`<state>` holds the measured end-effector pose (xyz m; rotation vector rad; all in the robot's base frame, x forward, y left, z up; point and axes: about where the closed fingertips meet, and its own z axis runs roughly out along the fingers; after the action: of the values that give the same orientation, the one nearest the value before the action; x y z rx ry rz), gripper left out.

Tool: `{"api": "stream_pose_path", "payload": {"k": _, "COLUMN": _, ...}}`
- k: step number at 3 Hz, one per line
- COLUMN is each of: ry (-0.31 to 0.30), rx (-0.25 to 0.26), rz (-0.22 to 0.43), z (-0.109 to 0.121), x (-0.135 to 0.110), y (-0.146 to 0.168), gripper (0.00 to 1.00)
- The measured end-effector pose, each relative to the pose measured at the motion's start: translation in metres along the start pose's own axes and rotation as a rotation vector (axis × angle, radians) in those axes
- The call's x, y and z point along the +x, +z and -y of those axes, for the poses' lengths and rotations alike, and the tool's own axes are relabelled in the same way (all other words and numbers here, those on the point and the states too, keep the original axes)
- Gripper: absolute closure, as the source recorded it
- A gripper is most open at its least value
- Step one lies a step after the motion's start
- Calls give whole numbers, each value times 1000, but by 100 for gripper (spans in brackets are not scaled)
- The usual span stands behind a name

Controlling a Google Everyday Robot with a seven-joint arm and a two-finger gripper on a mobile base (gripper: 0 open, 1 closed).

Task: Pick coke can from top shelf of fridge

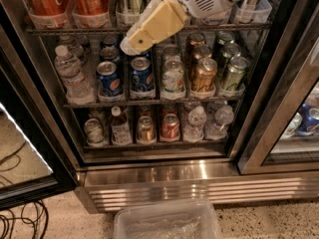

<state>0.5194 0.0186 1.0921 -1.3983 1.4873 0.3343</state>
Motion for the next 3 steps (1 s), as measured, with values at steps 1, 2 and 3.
{"api": "stream_pose_path", "payload": {"k": 1, "ry": 59, "rx": 14, "rz": 32, "z": -27, "x": -23, "y": 34, "gripper": 0}}
{"api": "stream_pose_path", "payload": {"k": 2, "ry": 138, "rx": 78, "rz": 47, "z": -40, "x": -41, "y": 66, "gripper": 0}}
{"api": "stream_pose_path", "payload": {"k": 3, "ry": 216, "rx": 133, "rz": 69, "z": -47, "x": -55, "y": 78, "gripper": 0}}
